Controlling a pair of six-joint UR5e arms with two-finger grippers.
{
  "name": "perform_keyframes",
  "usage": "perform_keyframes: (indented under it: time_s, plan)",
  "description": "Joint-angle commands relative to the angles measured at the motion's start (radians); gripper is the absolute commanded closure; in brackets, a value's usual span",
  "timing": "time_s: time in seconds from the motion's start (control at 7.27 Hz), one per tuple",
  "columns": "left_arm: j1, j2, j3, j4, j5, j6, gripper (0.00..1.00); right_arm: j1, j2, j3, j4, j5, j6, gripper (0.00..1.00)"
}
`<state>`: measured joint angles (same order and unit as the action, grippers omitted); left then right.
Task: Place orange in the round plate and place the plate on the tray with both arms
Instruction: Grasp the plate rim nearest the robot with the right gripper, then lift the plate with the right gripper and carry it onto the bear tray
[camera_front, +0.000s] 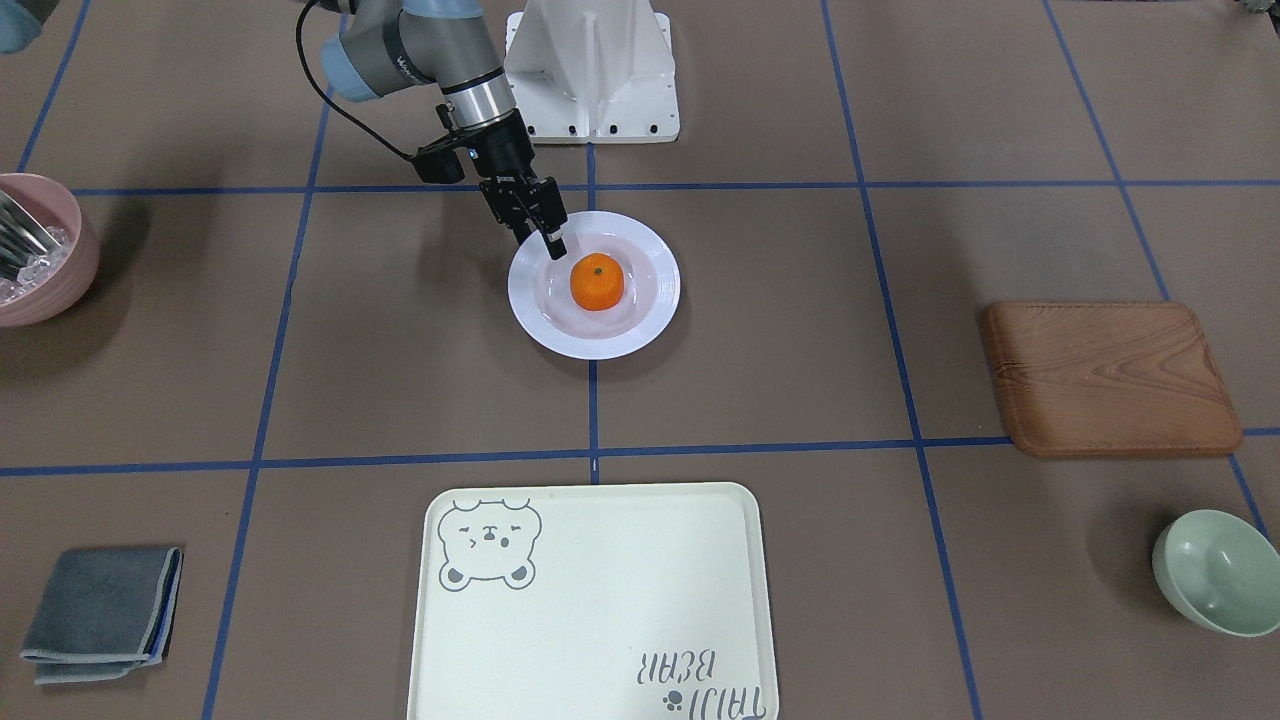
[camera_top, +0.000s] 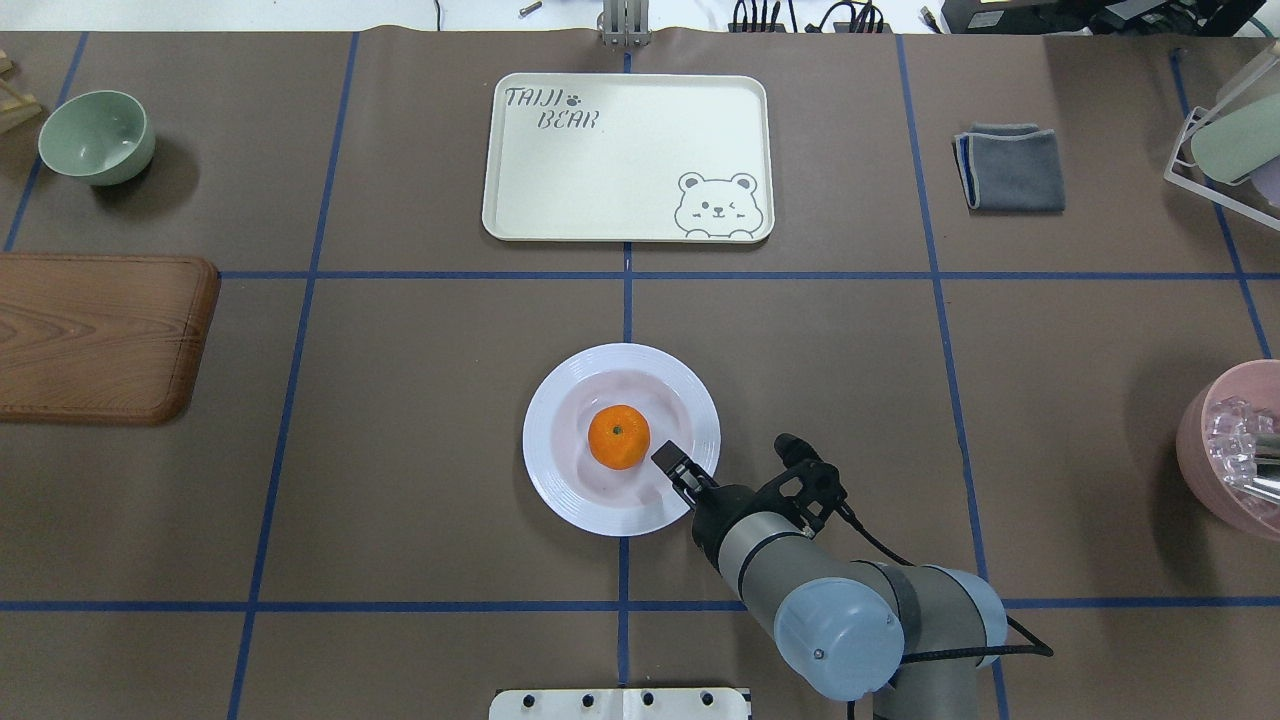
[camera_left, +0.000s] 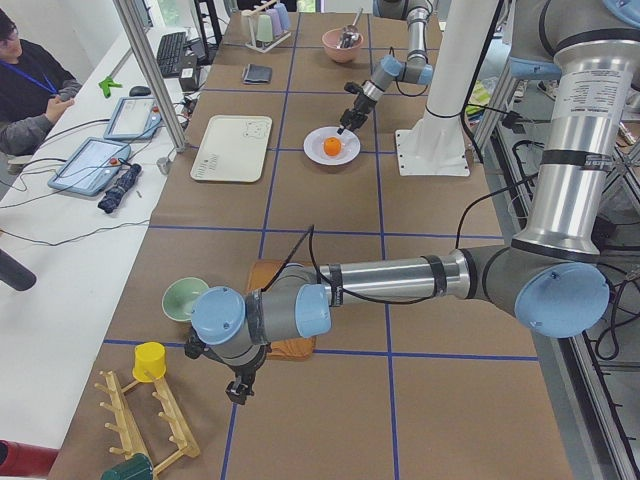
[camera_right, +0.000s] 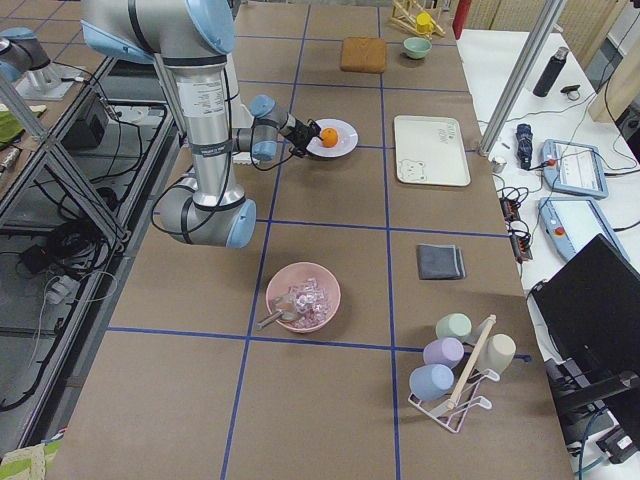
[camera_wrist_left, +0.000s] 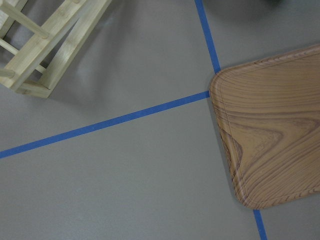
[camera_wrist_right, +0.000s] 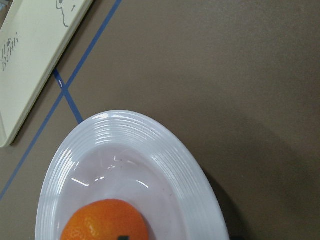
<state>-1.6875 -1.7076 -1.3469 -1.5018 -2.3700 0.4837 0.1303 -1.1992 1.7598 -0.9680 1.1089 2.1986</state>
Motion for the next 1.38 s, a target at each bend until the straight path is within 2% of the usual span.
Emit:
perform_keyframes:
  time_s: [0.0, 0.28, 0.69, 0.83, 1.1, 1.24]
  plan:
    - [0.0, -0.001, -0.001, 0.0, 0.0, 0.0, 0.01, 0.002, 0.007, -0.011, 0.002, 0.0, 0.009, 0.41]
    - [0.0, -0.001, -0.001, 0.0, 0.0, -0.002, 0.01, 0.003, 0.026, -0.014, 0.0, 0.0, 0.015, 1.0]
    - [0.0, -0.003, -0.001, 0.0, 0.0, -0.002, 0.01, 0.028, 0.035, -0.005, 0.024, 0.003, 0.016, 1.0]
    - [0.0, -0.003, -0.001, 0.0, 0.0, -0.002, 0.01, 0.035, 0.035, -0.005, 0.064, 0.0, 0.02, 1.0]
    - [0.0, -0.004, -0.003, 0.0, 0.0, -0.002, 0.01, 0.042, 0.027, -0.011, 0.219, -0.023, 0.07, 1.0]
    - [0.0, -0.004, -0.005, 0.0, 0.0, -0.002, 0.01, 0.045, 0.029, -0.01, 0.244, -0.044, 0.082, 1.0]
